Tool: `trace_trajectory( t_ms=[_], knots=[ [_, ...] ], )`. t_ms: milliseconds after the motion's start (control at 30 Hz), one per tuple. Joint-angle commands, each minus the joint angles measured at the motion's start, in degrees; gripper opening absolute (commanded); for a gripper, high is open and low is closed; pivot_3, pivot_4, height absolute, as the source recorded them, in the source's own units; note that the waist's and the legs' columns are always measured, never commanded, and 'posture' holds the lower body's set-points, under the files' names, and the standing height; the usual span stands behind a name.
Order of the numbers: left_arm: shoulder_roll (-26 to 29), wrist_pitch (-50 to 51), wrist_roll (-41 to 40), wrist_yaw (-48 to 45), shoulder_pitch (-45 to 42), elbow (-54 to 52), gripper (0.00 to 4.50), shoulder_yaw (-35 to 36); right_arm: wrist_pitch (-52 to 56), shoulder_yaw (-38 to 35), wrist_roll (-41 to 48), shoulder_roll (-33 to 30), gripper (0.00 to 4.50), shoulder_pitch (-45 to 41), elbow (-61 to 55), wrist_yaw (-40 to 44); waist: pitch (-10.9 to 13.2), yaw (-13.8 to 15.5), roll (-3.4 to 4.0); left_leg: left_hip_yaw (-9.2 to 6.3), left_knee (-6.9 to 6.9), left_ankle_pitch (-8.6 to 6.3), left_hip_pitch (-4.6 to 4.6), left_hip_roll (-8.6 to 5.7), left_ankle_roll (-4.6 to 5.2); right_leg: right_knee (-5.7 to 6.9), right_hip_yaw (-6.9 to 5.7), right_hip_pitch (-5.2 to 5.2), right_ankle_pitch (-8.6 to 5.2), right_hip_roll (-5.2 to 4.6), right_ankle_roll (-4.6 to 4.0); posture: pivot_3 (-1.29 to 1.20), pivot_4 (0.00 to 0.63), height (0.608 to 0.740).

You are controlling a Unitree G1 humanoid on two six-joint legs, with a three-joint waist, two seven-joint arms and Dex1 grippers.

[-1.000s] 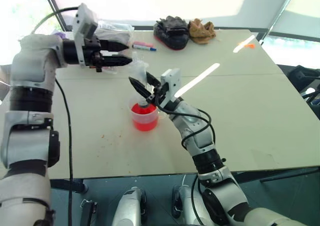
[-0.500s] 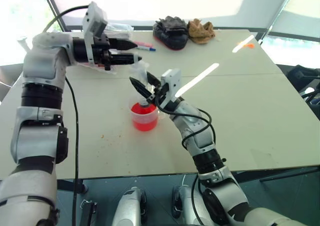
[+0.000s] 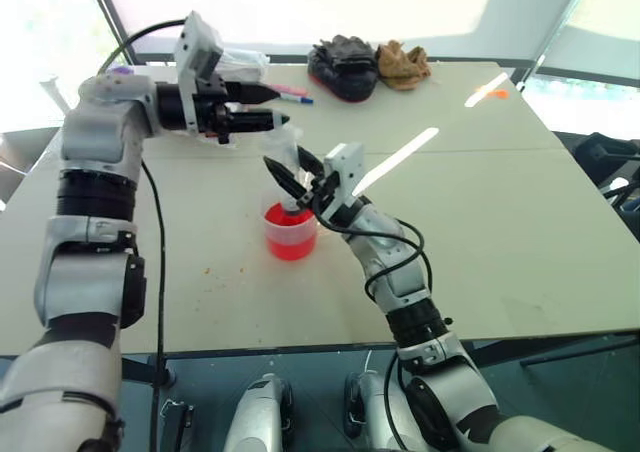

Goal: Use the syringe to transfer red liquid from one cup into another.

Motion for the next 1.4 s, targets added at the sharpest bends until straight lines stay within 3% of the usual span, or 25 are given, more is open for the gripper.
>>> trace_trajectory(
  t_ms=[33,433,700,900,1100,1400],
  knots=[
    [0.55,-2.08,-2.21,3.6,-5.57,0.4,2.58,4.89,-0.05,4.32,-0.68,1.47,1.47,0.58,-1.58,2.36,0.0,-0.08,0.0,0.0,0.0,0.0,0.0,-0.01,0.0,0.0,0.0,0.0,0.0,0.0,0.0,0.0,0.15,0.74],
    [0.15,0.28,-6.25,5.48,-9.77,2.41,2.58,8.82,0.45,5.83,-0.88,1.65,1.47,1.77,-2.72,3.01,0.0,-0.08,0.0,-0.01,0.0,0.0,0.0,0.0,0.0,0.04,0.03,-0.02,0.0,0.0,0.0,0.0,0.15,0.74],
    [1.11,1.36,-5.29,3.73,-7.66,-0.09,2.58,7.26,0.38,5.82,-1.0,1.68,1.47,1.69,-2.66,2.94,0.0,-0.16,0.0,0.0,0.0,0.0,0.01,0.0,0.0,0.04,0.03,-0.02,0.0,0.0,0.0,0.0,0.15,0.74],
    [10.4,2.66,-0.4,-6.4,2.3,-7.54,2.58,-0.22,2.87,3.84,1.22,2.16,1.47,0.19,-4.2,1.54,0.01,-1.33,0.01,0.01,-0.02,0.0,0.05,0.02,-0.01,0.08,0.06,-0.04,-0.01,0.03,-0.02,0.0,0.15,0.74],
    [18.67,6.85,-2.11,-9.63,7.95,-12.24,2.58,1.58,7.87,1.38,4.66,2.71,1.47,-2.67,-9.89,-0.14,0.01,-1.44,0.01,-0.02,-0.04,0.0,0.11,0.2,-0.02,0.14,0.06,-0.02,-0.05,0.04,-0.08,0.0,0.15,0.74],
    [20.36,14.66,-7.24,-2.18,15.04,-19.37,2.58,9.14,10.14,-0.71,6.97,3.03,1.47,-7.54,-14.4,-3.05,0.0,-0.56,0.0,-0.05,-0.03,-0.01,0.02,0.17,-0.01,0.08,0.07,-0.05,-0.05,0.01,-0.08,0.0,0.15,0.74]
  ],
)
